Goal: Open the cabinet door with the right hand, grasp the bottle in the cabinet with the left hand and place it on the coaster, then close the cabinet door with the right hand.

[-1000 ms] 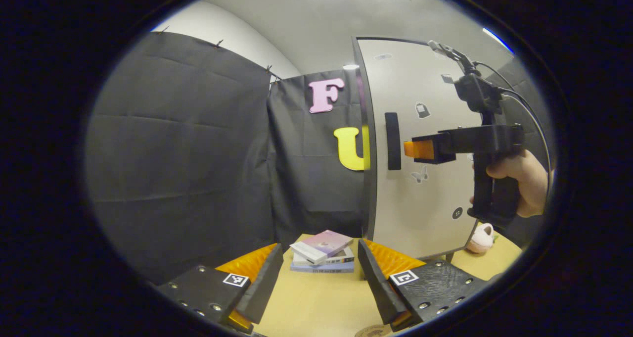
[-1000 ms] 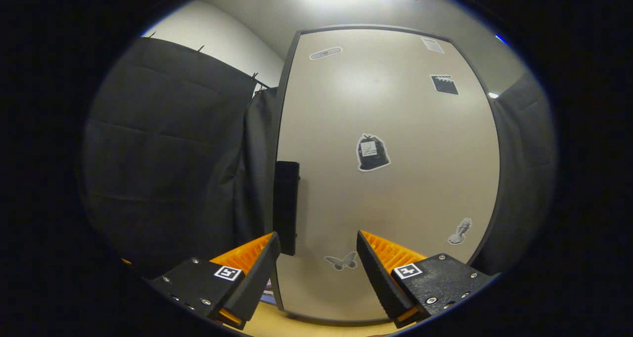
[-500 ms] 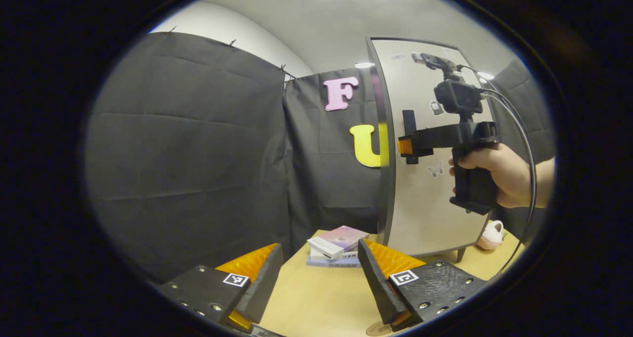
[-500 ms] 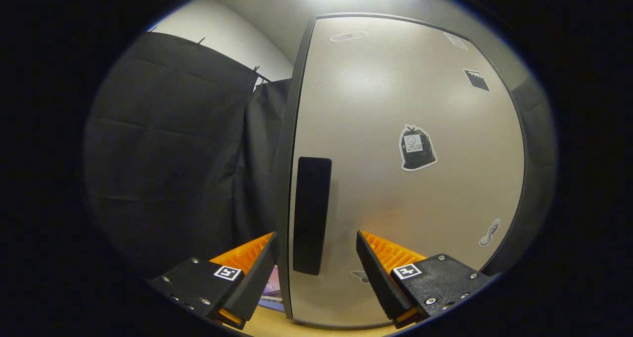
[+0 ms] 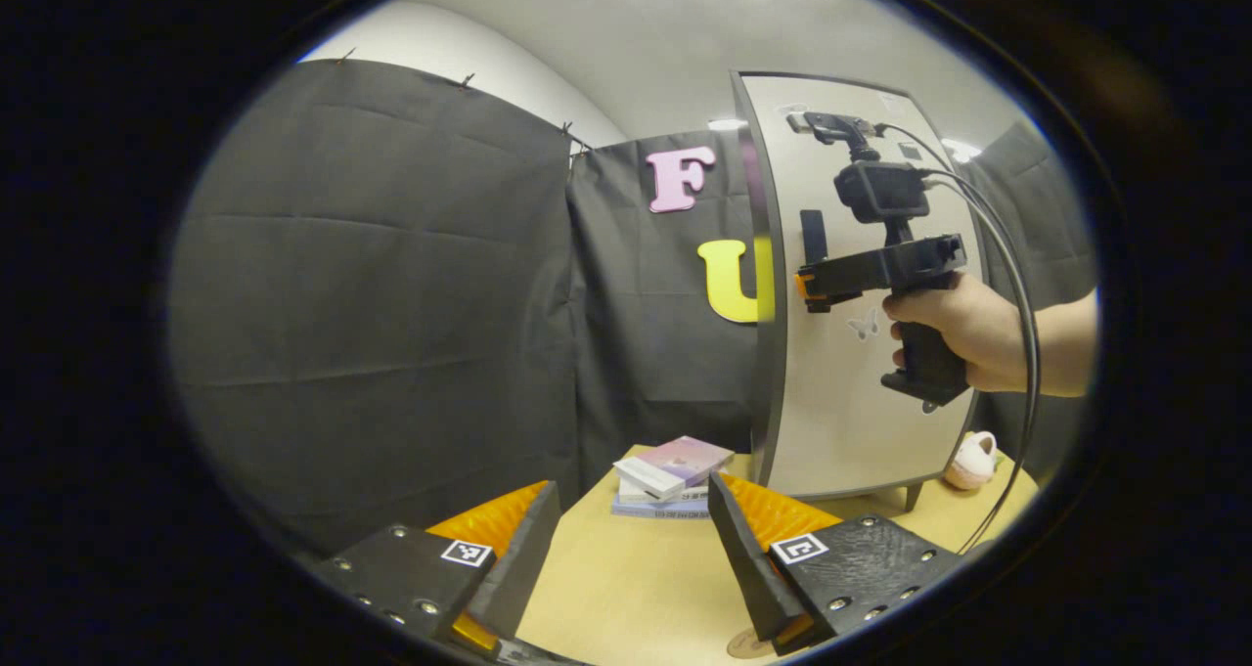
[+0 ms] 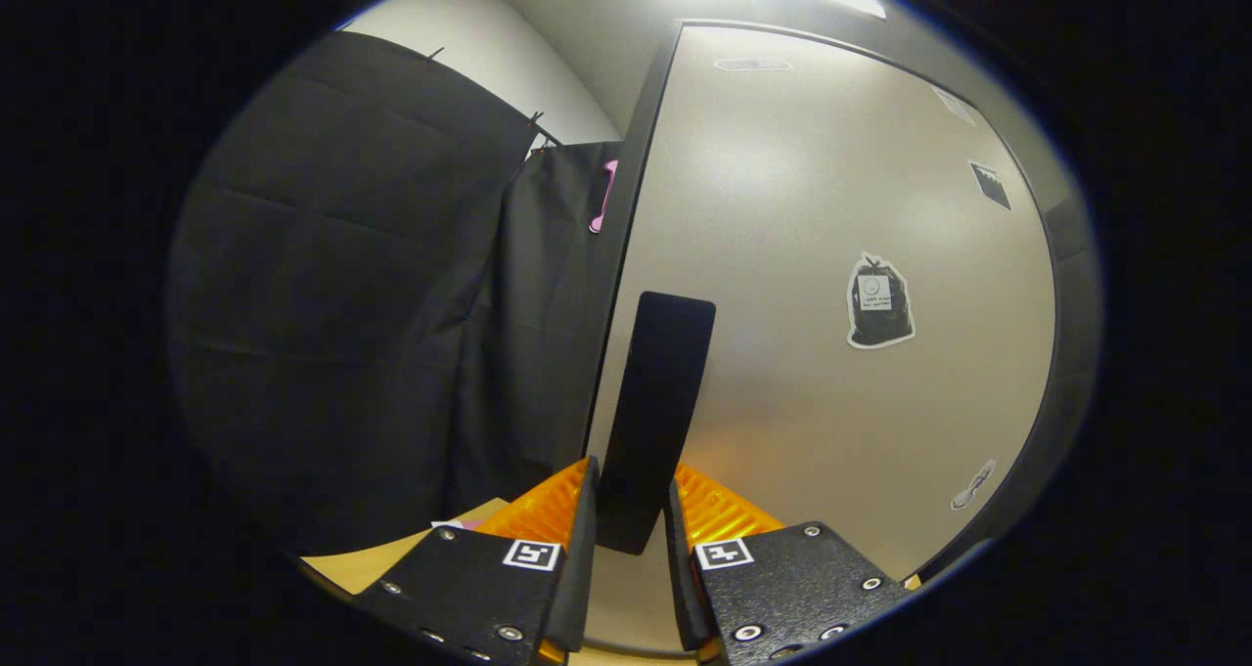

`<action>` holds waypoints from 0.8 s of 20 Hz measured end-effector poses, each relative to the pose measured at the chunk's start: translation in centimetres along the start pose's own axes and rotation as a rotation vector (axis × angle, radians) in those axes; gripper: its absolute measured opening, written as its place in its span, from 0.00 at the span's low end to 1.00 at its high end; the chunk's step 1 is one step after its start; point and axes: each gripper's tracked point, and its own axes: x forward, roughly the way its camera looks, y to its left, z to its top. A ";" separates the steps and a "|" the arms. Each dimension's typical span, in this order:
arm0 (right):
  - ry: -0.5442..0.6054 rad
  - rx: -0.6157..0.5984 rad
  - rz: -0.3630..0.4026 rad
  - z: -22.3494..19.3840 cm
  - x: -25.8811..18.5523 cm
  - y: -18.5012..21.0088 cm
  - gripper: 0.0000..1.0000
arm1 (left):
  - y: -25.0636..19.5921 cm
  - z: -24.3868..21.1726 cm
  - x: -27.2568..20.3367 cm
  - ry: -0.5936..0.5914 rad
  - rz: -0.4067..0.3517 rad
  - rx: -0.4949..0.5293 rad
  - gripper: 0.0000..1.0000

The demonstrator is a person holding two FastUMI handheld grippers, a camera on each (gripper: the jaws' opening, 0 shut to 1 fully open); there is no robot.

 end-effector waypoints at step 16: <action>0.009 0.063 0.173 0.3 -3.3 0.7 0.25 | -0.1 -0.4 -2.0 -0.010 -0.003 0.014 0.92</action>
